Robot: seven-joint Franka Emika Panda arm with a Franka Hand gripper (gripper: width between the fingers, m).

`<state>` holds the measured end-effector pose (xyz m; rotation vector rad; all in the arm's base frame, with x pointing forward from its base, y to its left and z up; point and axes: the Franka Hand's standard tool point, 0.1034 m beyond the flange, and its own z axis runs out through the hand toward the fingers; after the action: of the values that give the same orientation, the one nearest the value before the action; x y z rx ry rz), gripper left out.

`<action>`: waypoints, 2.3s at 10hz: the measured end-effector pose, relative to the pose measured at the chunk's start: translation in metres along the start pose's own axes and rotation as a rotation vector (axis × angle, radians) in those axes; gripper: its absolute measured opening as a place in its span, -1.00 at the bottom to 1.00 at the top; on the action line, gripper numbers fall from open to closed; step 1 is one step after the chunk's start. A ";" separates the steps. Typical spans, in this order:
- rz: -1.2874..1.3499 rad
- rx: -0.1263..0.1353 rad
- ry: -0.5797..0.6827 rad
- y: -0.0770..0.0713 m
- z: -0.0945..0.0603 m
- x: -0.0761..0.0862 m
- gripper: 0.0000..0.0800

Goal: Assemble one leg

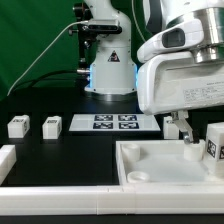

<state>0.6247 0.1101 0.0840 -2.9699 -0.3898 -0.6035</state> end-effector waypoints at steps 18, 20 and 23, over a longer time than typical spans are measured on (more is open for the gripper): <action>0.032 0.081 -0.393 -0.002 0.004 -0.001 -0.27; 0.099 0.073 -0.394 -0.003 0.004 -0.001 -0.27; 0.444 0.010 -0.400 -0.004 0.004 -0.001 -0.27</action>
Offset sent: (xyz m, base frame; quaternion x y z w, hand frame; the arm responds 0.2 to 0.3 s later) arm 0.0132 -0.0130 -0.0006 -0.0034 -0.3012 -0.0202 0.9533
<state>0.6246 0.1144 0.0799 -3.0031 0.2446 0.0381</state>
